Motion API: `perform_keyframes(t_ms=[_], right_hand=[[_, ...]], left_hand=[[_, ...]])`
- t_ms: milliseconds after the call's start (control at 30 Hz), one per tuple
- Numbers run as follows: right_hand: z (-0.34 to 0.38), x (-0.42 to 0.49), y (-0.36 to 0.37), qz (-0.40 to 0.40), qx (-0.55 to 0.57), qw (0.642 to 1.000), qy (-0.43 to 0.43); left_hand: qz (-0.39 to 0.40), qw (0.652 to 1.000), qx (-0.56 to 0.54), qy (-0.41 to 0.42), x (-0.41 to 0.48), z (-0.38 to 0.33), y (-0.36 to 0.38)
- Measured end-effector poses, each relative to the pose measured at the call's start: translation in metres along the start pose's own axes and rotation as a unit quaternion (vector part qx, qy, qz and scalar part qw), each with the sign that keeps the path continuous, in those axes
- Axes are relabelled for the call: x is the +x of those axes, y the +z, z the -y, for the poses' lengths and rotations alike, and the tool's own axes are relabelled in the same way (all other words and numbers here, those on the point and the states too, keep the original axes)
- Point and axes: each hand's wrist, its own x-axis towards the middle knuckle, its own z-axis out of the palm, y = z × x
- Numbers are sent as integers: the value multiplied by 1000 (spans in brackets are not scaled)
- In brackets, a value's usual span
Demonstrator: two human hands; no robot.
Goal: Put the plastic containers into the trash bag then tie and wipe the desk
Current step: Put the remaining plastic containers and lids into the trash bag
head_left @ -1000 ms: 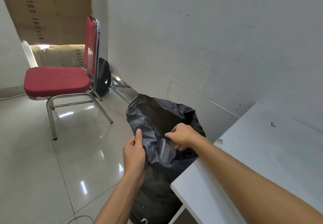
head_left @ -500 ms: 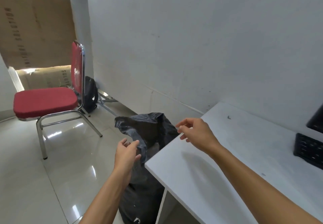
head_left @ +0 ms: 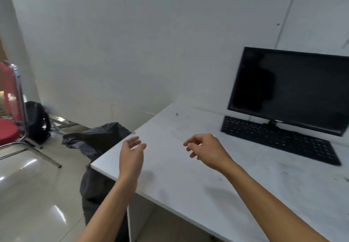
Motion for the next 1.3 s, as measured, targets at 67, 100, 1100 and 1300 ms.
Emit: perform_keyframes(t_ms=[67,100,1100,1300], right_hand=[[-14,-14,-22,-19,0,1000,11],[-22,-24,-35,-30,-3,999,19],[-152,-152,-144,-112,-217,964,104],[-144,-138,-131,-169,-94,978,81]], left_hand=[[59,998,-2,-3,-15,3,24],[96,995,-5,-9,-25,4,37],[280,935,204,74,-122,28,151],[293,933,-158,-139,-111,23,141]])
